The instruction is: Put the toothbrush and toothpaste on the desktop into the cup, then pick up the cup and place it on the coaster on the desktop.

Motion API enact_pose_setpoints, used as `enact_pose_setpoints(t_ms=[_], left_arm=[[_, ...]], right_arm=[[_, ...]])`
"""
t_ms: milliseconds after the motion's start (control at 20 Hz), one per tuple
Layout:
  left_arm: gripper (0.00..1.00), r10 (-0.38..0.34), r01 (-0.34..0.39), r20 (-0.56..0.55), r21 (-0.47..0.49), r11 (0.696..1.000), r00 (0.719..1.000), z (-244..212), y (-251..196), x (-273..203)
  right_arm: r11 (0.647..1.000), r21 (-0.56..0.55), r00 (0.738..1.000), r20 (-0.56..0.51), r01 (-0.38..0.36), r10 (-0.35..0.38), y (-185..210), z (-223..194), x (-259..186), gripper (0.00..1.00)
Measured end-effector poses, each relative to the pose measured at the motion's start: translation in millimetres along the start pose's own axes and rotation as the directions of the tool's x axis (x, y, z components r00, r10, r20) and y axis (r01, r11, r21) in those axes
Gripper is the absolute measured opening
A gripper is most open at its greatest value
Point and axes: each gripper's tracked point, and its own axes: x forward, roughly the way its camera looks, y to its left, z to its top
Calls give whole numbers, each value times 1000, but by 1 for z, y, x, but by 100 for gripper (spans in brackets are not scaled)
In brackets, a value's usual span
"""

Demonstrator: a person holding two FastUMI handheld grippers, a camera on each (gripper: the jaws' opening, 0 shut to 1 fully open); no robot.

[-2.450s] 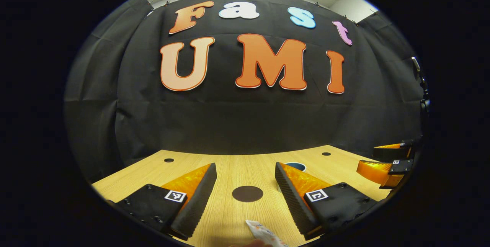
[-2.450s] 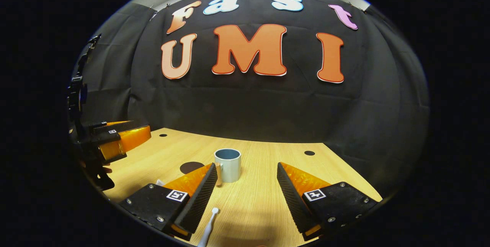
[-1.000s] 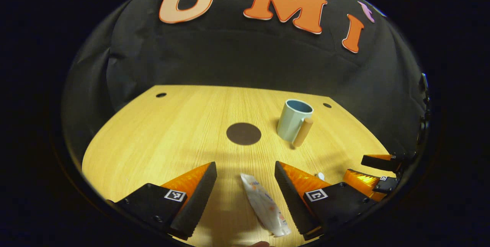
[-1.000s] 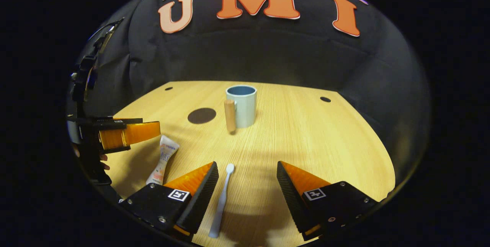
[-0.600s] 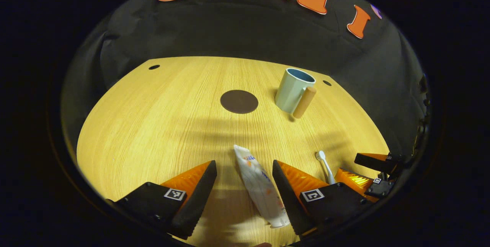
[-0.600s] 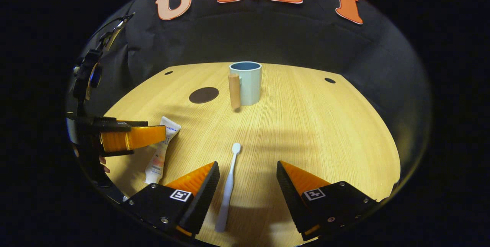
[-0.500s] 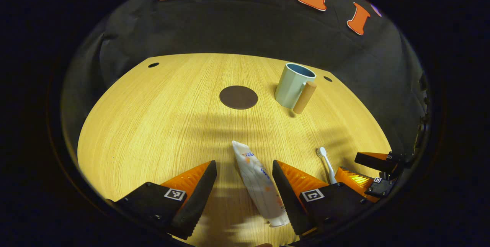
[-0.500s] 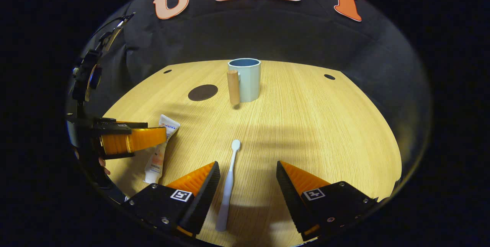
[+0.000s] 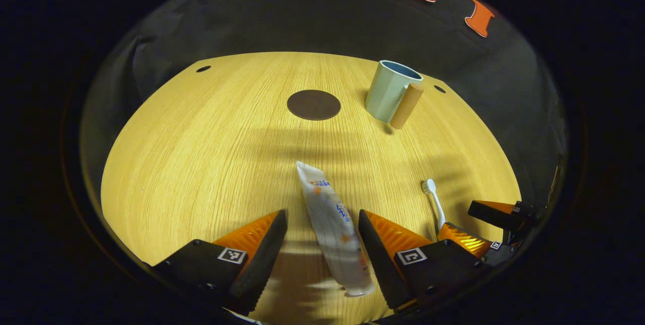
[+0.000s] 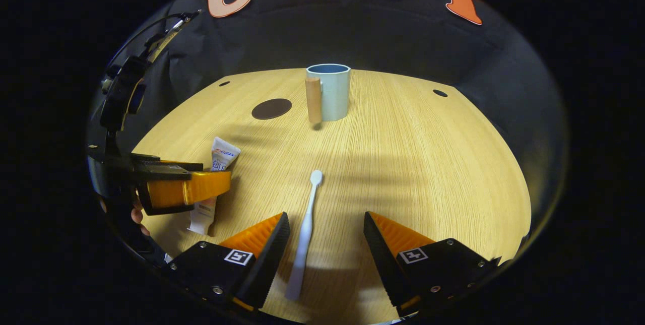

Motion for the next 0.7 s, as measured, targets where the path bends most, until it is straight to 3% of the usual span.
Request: enact_pose_setpoints(t_ms=[150,200,250,300,350,400,550,600,700], left_arm=[[81,9,-9,-8,7,1000,1000,20,-1,5],[68,6,-6,-10,11,1000,1000,29,-3,8],[65,4,-4,-14,13,1000,1000,39,-4,8],[51,22,-22,-14,27,999,1000,51,-1,10],[45,33,-32,-19,24,999,999,62,2,11],[24,25,-25,-12,28,999,1000,77,1,12],[24,4,-4,-9,2,1000,1000,127,-2,16],[16,-5,5,-7,2,1000,1000,144,-3,18],[16,-7,7,0,1,1000,1000,186,-4,21]], right_arm=[[1000,-3,1000,-11,-13,13,2,-2,2,90],[1000,-4,1000,-18,-15,15,3,-3,3,90],[1000,-8,1000,-23,-14,14,4,-5,3,90],[1000,-13,999,-30,-13,13,4,-6,4,90],[1000,-21,999,-37,-16,15,5,-7,4,90],[999,-30,999,-43,-20,19,6,-8,4,90],[998,-62,998,-54,-20,16,10,-10,12,90],[998,-62,998,-65,-26,22,11,-10,14,86],[998,-63,997,-69,-22,18,11,-7,18,79]])
